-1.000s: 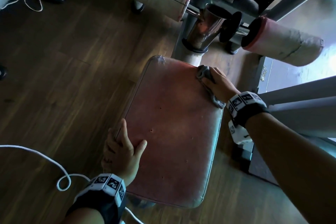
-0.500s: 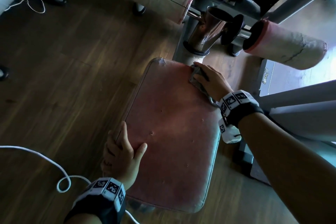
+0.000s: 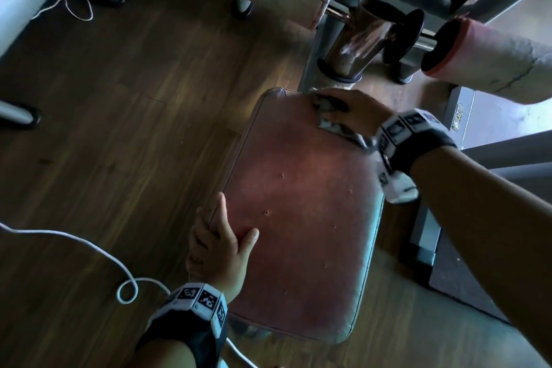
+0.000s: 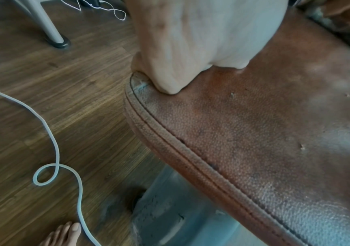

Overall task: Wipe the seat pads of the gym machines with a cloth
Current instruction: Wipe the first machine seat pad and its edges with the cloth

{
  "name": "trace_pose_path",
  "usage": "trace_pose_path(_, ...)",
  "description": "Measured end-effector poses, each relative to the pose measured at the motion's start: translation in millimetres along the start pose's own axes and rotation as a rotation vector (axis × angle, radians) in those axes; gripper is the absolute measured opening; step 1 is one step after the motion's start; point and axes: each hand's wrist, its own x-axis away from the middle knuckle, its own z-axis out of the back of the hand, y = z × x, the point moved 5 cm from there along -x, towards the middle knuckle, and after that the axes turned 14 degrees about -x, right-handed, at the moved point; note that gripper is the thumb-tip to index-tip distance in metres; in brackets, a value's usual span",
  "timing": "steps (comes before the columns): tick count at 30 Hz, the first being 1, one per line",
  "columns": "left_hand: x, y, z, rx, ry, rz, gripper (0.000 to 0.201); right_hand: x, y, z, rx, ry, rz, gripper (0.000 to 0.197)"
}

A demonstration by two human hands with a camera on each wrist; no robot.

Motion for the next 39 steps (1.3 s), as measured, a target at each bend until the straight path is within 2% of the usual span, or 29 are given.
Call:
trace_pose_path(4,-2,0,-1,-0.001,-0.012,-0.002,0.092,-27,-23,-17,0.105,-0.069,0.029,0.059)
trace_pose_path(10,-3,-1,-5,-0.059,0.059,-0.001,0.092,-5,-3,6,0.131,-0.052,-0.039,0.052)
trace_pose_path(17,-4,-2,-7,-0.065,0.061,-0.017,0.094,-39,-47,-33,0.201,-0.181,0.015,0.065)
trace_pose_path(20,-4,-2,-6,-0.066,0.053,-0.017,0.093,-34,-40,-27,0.217,-0.165,0.001,0.065)
trace_pose_path(23,-4,-2,-7,-0.076,0.057,-0.013,0.092,-29,-24,-17,0.133,-0.142,-0.048,0.060)
trace_pose_path(26,-3,-2,-6,-0.059,0.049,-0.009,0.091,-36,-32,-25,0.141,-0.128,-0.046,0.056)
trace_pose_path(29,-2,0,-4,-0.053,0.046,-0.007,0.090,-44,-58,-52,0.271,-0.066,0.035,0.058)
trace_pose_path(33,-4,-1,-3,-0.042,0.019,0.008,0.092,-31,-75,-94,0.435,0.067,0.150,0.049)
trace_pose_path(36,-4,0,-3,-0.031,0.021,0.010,0.091,-6,-54,-83,0.410,0.237,0.081,0.053)
trace_pose_path(39,-3,0,-3,-0.035,0.044,0.015,0.093,30,-9,-46,0.270,0.406,-0.123,0.055)
